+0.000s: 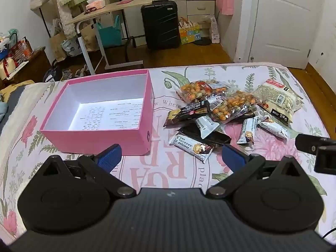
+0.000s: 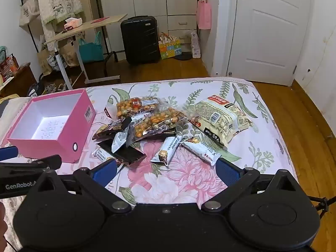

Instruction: Organize snacks

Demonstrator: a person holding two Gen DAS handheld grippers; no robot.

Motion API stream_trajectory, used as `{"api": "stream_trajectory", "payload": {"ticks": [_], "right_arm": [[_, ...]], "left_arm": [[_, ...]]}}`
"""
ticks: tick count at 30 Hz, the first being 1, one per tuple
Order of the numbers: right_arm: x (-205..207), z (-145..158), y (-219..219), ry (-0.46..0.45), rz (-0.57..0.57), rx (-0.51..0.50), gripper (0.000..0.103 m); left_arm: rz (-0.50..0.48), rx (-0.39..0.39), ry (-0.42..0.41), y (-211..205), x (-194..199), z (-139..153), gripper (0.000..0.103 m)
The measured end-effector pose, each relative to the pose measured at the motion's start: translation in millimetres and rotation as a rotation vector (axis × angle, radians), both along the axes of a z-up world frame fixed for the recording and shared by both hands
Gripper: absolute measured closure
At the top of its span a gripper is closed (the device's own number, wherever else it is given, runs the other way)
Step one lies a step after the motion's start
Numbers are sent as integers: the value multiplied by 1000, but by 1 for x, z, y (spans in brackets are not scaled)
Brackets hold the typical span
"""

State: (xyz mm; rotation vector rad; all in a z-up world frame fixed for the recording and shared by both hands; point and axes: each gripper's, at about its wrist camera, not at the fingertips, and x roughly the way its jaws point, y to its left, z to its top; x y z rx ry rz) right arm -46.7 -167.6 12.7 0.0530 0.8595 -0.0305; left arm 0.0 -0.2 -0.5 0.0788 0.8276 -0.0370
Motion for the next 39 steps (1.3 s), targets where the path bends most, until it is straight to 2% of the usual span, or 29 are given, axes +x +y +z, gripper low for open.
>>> {"api": "stream_trajectory", "payload": {"ticks": [3, 4, 10, 21, 28, 39], "right_arm": [[-1, 0, 1, 5, -2, -5, 2], [-1, -1, 1, 8, 0, -5, 2], [3, -9, -1, 39, 4, -13, 2], [-5, -5, 0, 21, -1, -25, 2], [-6, -5, 0, 7, -27, -77, 2], [-9, -9, 4, 17, -14, -79, 2]], "left_arm": [[-15, 3, 9, -1, 1, -2, 0], [-13, -26, 17, 7, 2, -1, 0], [-6, -18, 32, 3, 4, -4, 2], [11, -29, 23, 8, -3, 0, 2], [13, -19, 33, 12, -7, -3, 2], [9, -12, 41, 10, -8, -2, 1]]}}
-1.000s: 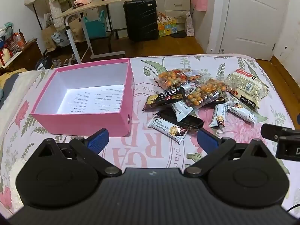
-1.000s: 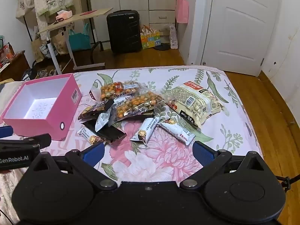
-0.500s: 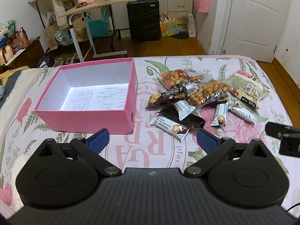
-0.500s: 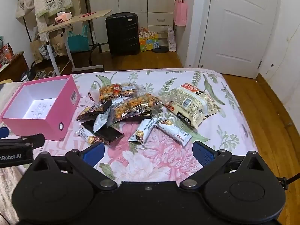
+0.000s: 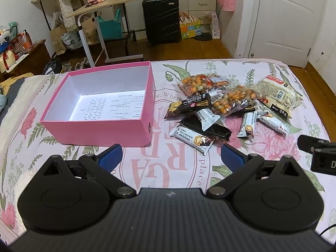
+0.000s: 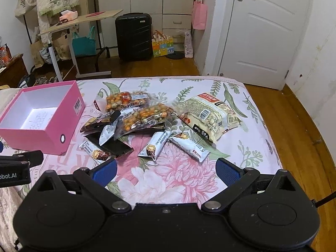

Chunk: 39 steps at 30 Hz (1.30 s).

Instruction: Organize snacks

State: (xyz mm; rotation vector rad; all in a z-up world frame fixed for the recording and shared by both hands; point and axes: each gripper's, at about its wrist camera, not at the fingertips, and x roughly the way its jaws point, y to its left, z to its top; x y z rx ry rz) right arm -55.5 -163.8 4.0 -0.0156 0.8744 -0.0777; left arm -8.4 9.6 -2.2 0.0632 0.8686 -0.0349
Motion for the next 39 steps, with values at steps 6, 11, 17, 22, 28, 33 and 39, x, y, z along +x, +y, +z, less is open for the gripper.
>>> {"api": "stream_trajectory", "payload": {"ticks": [6, 11, 17, 22, 28, 33, 39], "right_arm": [[0, -1, 2, 3, 5, -5, 2], [0, -1, 2, 6, 4, -5, 2], [2, -7, -3, 22, -7, -5, 2], [2, -8, -7, 24, -22, -4, 2], [0, -6, -7, 19, -20, -12, 2], [-1, -6, -6, 18, -13, -14, 2], [-1, -6, -5, 18, -13, -14, 1]], "left_arm": [[7, 0, 3, 0, 2, 0, 1], [8, 0, 8, 2, 2, 0, 1], [-2, -12, 14, 2, 0, 0, 1], [-20, -31, 27, 2, -2, 0, 1], [-19, -34, 29, 3, -4, 0, 1], [-21, -33, 28, 3, -4, 0, 1], [-23, -34, 34, 0, -5, -1, 1]]}}
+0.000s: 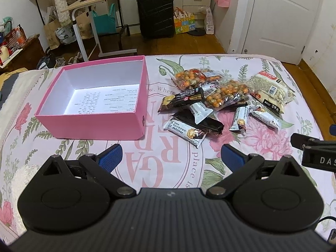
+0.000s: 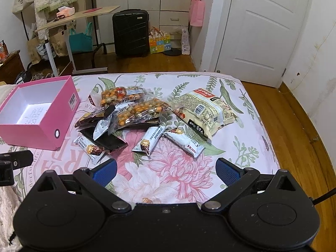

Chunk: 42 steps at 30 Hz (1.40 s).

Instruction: Organize snacks

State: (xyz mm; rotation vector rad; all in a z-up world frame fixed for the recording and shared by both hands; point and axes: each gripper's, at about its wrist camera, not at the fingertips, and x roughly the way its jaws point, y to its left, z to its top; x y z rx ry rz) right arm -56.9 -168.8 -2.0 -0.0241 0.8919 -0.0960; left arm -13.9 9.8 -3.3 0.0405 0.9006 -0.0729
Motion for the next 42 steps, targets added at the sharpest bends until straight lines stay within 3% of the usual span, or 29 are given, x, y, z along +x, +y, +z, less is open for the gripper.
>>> {"api": "stream_trajectory", "payload": {"ticks": [13, 18, 23, 25, 27, 30, 34, 37, 42], "right_arm": [[0, -6, -4, -9, 10, 6, 1], [0, -13, -15, -77, 64, 26, 1], [9, -26, -49, -240, 189, 55, 2], [20, -33, -70, -236, 189, 112, 3], [31, -42, -84, -218, 187, 157, 5], [47, -65, -97, -199, 239, 184, 18], [74, -101, -112, -134, 312, 237, 35], [93, -118, -118, -107, 395, 208, 54], [121, -128, -120, -76, 505, 166, 57]], "left_arm": [[0, -1, 7, -2, 0, -2, 1], [-11, -15, 5, -9, 8, -10, 2], [-143, -27, 8, -36, 36, -23, 3], [-188, -50, 35, -48, 52, -36, 5], [-218, -82, 6, -60, 63, -46, 11], [-305, -61, -51, -88, 77, -65, 12], [-424, -88, -73, -119, 99, -90, 24], [-431, -71, -41, -137, 121, -111, 25], [-430, -98, 50, -149, 155, -146, 26]]}}
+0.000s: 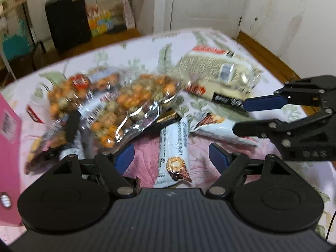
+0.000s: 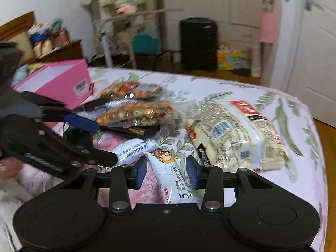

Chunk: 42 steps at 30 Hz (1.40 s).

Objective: Organize snacks
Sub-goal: 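Grasp a white wafer bar with the left gripper while the right gripper grasps another, then carry both white bars over the pink box and open both grippers to drop them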

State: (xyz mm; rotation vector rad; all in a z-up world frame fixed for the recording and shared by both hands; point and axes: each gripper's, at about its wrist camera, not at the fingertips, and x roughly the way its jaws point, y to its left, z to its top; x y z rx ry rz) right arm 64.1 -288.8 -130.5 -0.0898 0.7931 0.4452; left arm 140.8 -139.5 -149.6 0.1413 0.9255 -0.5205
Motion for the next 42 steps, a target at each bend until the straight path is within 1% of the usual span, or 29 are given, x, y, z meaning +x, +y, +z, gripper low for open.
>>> {"api": "stream_trajectory", "payload": {"ticks": [1, 3, 4, 5, 6, 7, 8, 9, 10, 11, 13, 16, 18, 20, 23, 24, 26, 28, 30, 34, 37, 40, 41, 42], "right_arm": [[5, -4, 0, 29, 33, -11, 57], [13, -11, 4, 56, 78, -54, 56], [16, -15, 6, 66, 96, -79, 55], [20, -21, 9, 78, 107, -111, 53], [23, -26, 11, 91, 113, -140, 51], [24, -30, 12, 103, 120, -153, 52], [26, -33, 14, 110, 124, -154, 52], [26, -34, 15, 108, 111, -156, 54], [25, -32, 17, 114, 92, -148, 59], [23, -30, 17, 123, 69, -125, 70], [17, -26, 19, 148, 17, -107, 71], [8, -22, 26, 204, -102, -111, 71], [3, -18, 25, 263, -171, -61, 71], [-5, -12, 23, 303, -217, 1, 71], [-16, -1, 25, 321, -244, 41, 71], [-19, 3, 25, 329, -246, 57, 71], [-25, 10, 27, 352, -244, 89, 71], [-30, 18, 33, 356, -238, 92, 71], [-35, 26, 40, 359, -229, 94, 71], [-44, 37, 56, 393, -224, 107, 71], [-54, 46, 73, 406, -192, 120, 71], [-61, 60, 95, 414, -132, 134, 71], [-63, 66, 105, 413, -109, 134, 71], [-63, 71, 113, 414, -90, 136, 71]], "left_arm": [[-12, 1, 22, -1, 4, -5, 29], [-41, -9, 72, -5, 10, -14, 29], [-46, 0, 89, -7, 13, -19, 34], [-43, 14, 89, -9, 14, -23, 35], [-47, 28, 73, -12, 13, -25, 40], [-53, 48, 52, -15, 12, -26, 51], [-59, 66, 45, -18, 11, -26, 58], [-67, 78, 48, -20, 10, -26, 72], [-75, 74, 64, -20, 10, -23, 75], [-80, 59, 87, -19, 11, -21, 77], [-88, 10, 130, -12, 8, -16, 78], [-91, -37, 152, -3, 1, -7, 78], [-91, -43, 148, 2, -5, 1, 78], [-102, -44, 143, 7, -13, 9, 78], [-135, -36, 120, 14, -25, 19, 78], [-143, -24, 109, 16, -29, 22, 78], [-156, 25, 94, 20, -38, 27, 78], [-158, 29, 90, 30, -49, 34, 78], [-149, 50, 125, 40, -55, 39, 78], [-111, 30, 182, 64, -66, 51, 78], [-87, 35, 179, 85, -78, 66, 78], [-60, 42, 188, 109, -87, 82, 78], [-53, 59, 192, 116, -89, 86, 78], [-42, 94, 193, 124, -92, 90, 78]]}}
